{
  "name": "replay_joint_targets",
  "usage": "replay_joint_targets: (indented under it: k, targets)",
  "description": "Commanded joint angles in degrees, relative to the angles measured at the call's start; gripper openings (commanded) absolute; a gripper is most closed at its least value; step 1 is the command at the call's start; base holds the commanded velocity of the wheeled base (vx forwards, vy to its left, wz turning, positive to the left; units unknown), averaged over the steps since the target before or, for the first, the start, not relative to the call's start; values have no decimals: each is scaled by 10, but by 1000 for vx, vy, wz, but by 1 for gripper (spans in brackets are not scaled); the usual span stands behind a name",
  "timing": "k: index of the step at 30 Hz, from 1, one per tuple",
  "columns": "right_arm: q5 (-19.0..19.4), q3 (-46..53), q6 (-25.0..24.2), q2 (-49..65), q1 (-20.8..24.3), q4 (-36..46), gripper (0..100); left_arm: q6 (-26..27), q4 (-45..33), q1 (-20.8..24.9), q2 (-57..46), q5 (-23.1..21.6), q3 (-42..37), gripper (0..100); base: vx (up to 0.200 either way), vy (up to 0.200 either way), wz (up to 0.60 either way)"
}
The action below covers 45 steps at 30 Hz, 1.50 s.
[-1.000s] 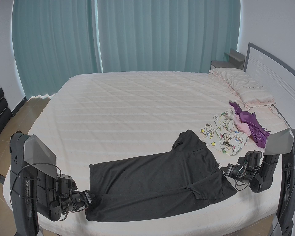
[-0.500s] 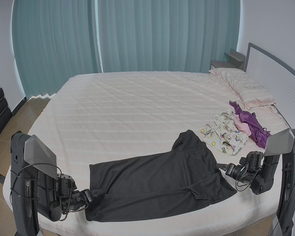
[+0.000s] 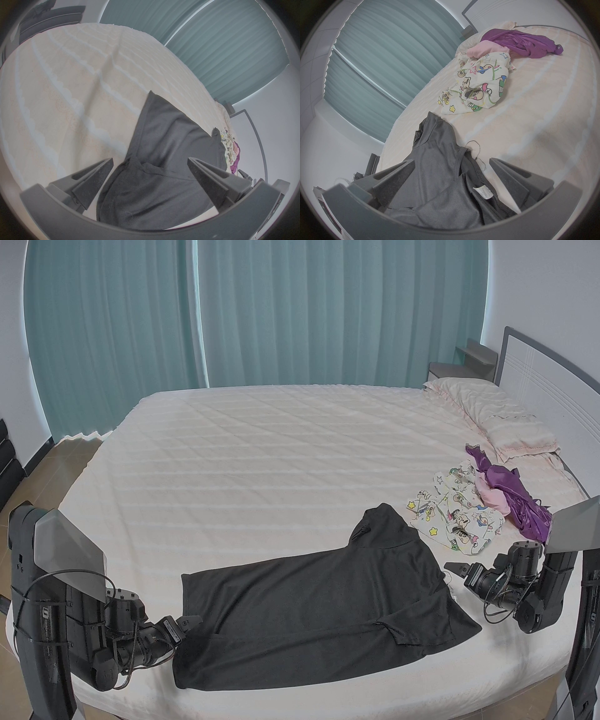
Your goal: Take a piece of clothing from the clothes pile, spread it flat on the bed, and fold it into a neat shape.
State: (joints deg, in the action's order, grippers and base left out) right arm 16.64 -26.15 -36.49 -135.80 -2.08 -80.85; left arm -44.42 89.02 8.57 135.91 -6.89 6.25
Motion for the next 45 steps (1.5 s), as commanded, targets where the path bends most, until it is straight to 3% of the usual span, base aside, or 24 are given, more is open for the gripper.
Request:
replay_joint_targets:
  k: [1, 13, 18, 24, 27, 36, 45]
  targets:
    - [3, -1, -2, 4, 0, 0, 100, -1, 10, 1, -20, -1, -8, 100, 0, -200, 0]
    - [2, 3, -2, -1, 10, -9, 100, -1, 10, -11, -45, 14, 1, 100, 0, -200, 0]
    - [1, 4, -2, -1, 12, -12, 100, -16, 10, -52, -65, 31, 45, 100, 0, 0, 0]
    - [0, 9, -2, 2, 18, -17, 100, -9, 9, -52, -63, 61, 80, 100, 0, 0, 0]
    - [-1, 22, -1, -1, 24, -35, 100, 22, 9, -54, -63, 87, 96, 100, 0, 0, 0]
    - [-1, 26, -1, -4, 33, -40, 100, -16, 10, -62, -58, 84, 95, 100, 22, 0, 0]
    - [-2, 26, -1, -4, 33, -40, 100, 11, 10, -72, -47, 88, 115, 100, 111, 0, 0]
